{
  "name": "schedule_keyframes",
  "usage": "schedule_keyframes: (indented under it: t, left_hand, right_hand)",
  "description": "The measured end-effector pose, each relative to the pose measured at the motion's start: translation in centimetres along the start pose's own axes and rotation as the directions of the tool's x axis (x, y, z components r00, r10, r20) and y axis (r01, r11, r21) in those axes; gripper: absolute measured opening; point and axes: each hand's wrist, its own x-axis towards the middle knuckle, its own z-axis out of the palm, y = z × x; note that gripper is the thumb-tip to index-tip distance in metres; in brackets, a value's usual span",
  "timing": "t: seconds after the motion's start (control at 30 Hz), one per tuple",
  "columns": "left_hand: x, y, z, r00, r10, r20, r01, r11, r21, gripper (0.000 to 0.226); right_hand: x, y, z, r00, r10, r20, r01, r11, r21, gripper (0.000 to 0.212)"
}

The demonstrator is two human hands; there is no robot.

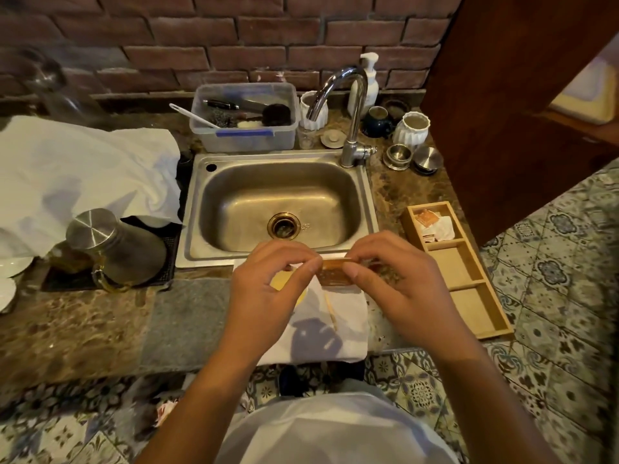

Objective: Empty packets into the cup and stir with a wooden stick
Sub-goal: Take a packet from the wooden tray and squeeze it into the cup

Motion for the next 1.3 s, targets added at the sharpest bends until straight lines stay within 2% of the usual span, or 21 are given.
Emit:
schedule_keyframes:
  t: [0.07,0.1,0.17,0.23,0.3,0.47,0.53,0.6,0.67,0.77,0.9,0.97,1.03,1.1,1.13,1.2,1.27,1.3]
  left_hand:
    - [0.1,-0.2,-0.1,0.996,0.083,0.013,-0.084,0.987,0.138,0.009]
    - [0.2,-0.2,-0.2,0.994,0.112,0.014,-0.113,0.982,0.151,0.009]
    - [0.4,-0.2,-0.3,0.995,0.104,0.002,-0.104,0.993,0.061,0.008]
    - [0.5,0.0,-0.4,0.999,0.035,0.005,-0.034,0.993,-0.116,0.01]
    - [0.5,0.3,-0.3,1.0,0.003,0.007,-0.001,0.981,-0.192,0.011]
    - [0.2,0.0,-0.8,0.991,0.11,-0.071,-0.108,0.993,0.036,0.006]
    - [0.0,-0.3,-0.9,0.991,0.098,-0.093,-0.097,0.995,0.016,0.007]
    - [-0.3,-0.2,-0.7,0.995,0.025,-0.094,-0.033,0.997,-0.075,0.007]
    - [-0.4,0.2,-0.6,0.997,-0.014,-0.079,0.006,0.994,-0.106,0.007]
    - [-0.1,0.5,-0.7,0.994,0.002,-0.107,-0.006,0.999,-0.036,0.005]
    - [0.4,0.8,-0.6,0.985,0.095,-0.146,-0.076,0.988,0.131,0.004]
    - [0.5,0.9,-0.2,0.983,0.083,-0.163,-0.074,0.995,0.062,0.006]
    - [0.6,0.8,-0.1,0.986,0.036,-0.161,-0.046,0.997,-0.062,0.006]
    - [0.8,0.8,-0.2,0.992,0.014,-0.126,-0.029,0.992,-0.122,0.006]
    - [0.8,0.7,-0.4,0.993,0.034,-0.114,-0.046,0.994,-0.1,0.006]
    - [1.1,0.6,-0.8,0.985,0.132,-0.108,-0.126,0.99,0.062,0.007]
    - [1.3,0.5,-1.0,0.971,0.221,-0.095,-0.196,0.956,0.218,0.009]
    - [1.4,0.5,-1.0,0.968,0.232,-0.093,-0.205,0.951,0.232,0.009]
  right_hand:
    - [0.1,-0.3,0.2,1.0,0.0,0.003,0.0,1.0,0.019,0.012]
    - [0.3,-0.4,0.2,1.0,0.011,-0.002,-0.011,0.999,0.032,0.013]
    - [0.5,-0.4,0.4,0.999,0.023,-0.029,-0.022,1.0,0.022,0.012]
    - [0.7,-0.2,0.6,0.998,-0.018,-0.06,0.015,0.998,-0.062,0.009]
    - [0.8,-0.2,0.8,0.997,-0.051,-0.062,0.045,0.994,-0.099,0.007]
    - [0.7,-0.7,1.1,1.0,-0.012,0.02,0.009,0.992,0.122,0.006]
    - [0.7,-0.5,1.6,1.0,0.001,0.015,-0.002,0.999,0.051,0.006]
    - [0.8,-0.3,2.2,0.999,-0.02,-0.031,0.017,0.995,-0.094,0.006]
    - [0.8,-0.3,2.6,0.998,-0.036,-0.06,0.027,0.987,-0.158,0.006]
    - [0.8,-0.7,2.5,0.999,-0.022,-0.035,0.019,0.997,-0.071,0.006]
    - [0.8,-1.1,2.2,0.994,0.023,0.11,-0.04,0.986,0.161,0.011]
    - [0.9,-1.0,2.5,0.993,0.055,0.104,-0.067,0.99,0.122,0.012]
    - [1.0,-0.8,2.8,0.998,0.049,0.025,-0.048,0.999,-0.016,0.013]
    - [1.1,-0.7,2.8,0.999,0.036,-0.027,-0.037,0.998,-0.054,0.012]
    - [1.0,-0.7,2.8,0.999,0.039,-0.03,-0.039,0.999,-0.003,0.012]
    - [1.0,-0.8,2.6,0.998,0.061,-0.015,-0.059,0.99,0.128,0.012]
    - [1.0,-0.6,2.6,0.997,0.075,-0.033,-0.07,0.99,0.12,0.01]
    - [1.1,-0.4,2.7,0.995,0.082,-0.051,-0.078,0.995,0.068,0.009]
